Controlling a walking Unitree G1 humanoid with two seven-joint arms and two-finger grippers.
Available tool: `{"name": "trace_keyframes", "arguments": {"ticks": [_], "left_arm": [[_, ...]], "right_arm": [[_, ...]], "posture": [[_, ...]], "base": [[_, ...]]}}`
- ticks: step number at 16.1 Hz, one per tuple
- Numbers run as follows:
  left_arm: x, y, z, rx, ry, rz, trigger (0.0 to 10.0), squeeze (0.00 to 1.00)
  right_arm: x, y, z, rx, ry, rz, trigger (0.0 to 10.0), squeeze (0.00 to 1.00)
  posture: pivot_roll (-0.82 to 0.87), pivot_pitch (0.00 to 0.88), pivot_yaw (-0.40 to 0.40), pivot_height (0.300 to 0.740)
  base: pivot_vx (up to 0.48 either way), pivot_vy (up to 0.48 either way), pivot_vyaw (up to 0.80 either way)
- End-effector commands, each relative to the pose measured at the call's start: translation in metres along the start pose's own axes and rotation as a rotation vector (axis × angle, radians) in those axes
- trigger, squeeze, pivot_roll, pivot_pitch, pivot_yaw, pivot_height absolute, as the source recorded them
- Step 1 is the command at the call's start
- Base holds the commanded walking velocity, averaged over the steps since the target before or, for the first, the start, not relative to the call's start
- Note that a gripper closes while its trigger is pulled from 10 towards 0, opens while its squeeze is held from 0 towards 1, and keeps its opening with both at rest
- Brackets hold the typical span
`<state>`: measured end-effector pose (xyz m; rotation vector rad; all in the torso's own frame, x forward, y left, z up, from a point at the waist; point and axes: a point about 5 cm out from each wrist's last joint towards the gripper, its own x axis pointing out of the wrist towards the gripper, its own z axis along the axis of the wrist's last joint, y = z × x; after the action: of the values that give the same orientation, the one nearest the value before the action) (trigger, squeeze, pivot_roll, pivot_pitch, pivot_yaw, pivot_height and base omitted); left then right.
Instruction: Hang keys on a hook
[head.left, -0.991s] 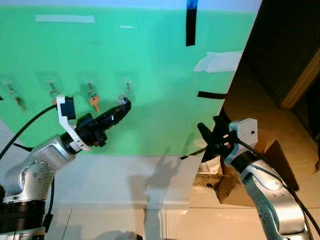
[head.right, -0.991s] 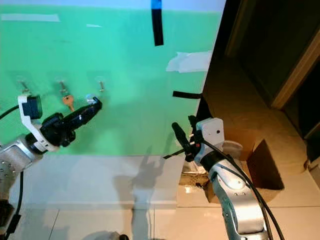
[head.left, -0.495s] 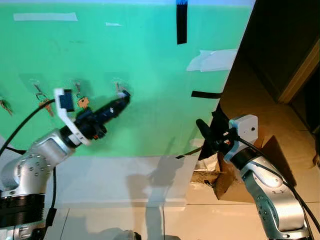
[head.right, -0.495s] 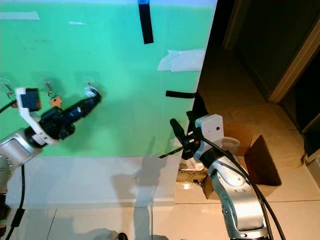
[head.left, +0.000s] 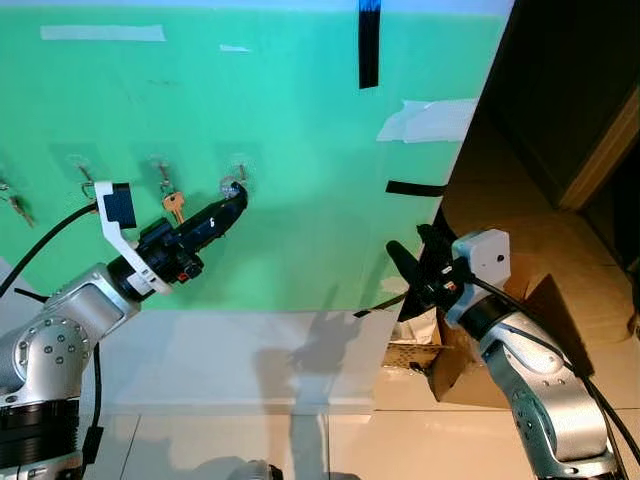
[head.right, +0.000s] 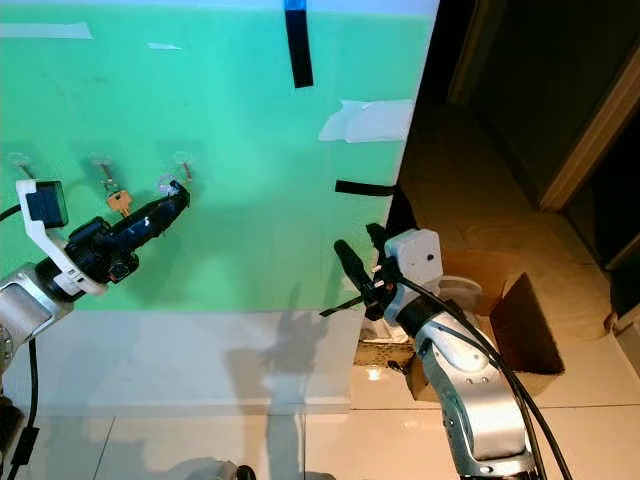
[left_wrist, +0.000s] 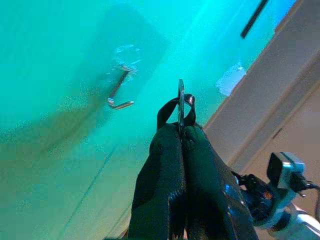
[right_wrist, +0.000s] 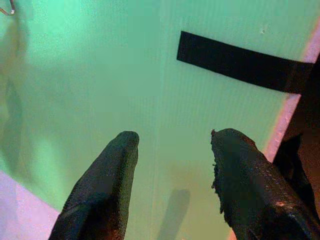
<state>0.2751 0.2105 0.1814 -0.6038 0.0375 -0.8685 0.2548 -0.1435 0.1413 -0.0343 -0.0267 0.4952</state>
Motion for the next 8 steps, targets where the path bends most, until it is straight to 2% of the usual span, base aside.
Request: {"name": "trace_keyframes", "arguments": {"ticks": [1,4,8], "left_arm": [[0.0012,0.0007,0.0041,0.006,-0.006,0.022,10.0,0.00],[-0.0024,0.0062,0.0025,-0.011,-0.016,0.072,10.0,0.00],[-0.0038,0.0086,-0.0018,-0.054,0.003,0.070,10.0,0.00]], "right_arm": [[0.0008,0.0011,-0.0008,-0.007,0.007,0.018,10.0,0.00],[-0.0007,0.0029,-0.0019,-0.014,0.020,0.038,10.0,0.00],[-0.0014,0.0072,0.0003,-0.004,0.024,0.080,10.0,0.00]], "posture": [[-0.06,0.000,0.040,0.740],[-0.06,0.000,0.044,0.740],[-0.07,0.000,0.043,0.740]], "base": [[0.000,0.000,0.00],[0.000,0.000,0.00],[0.000,0.000,0.00]]}}
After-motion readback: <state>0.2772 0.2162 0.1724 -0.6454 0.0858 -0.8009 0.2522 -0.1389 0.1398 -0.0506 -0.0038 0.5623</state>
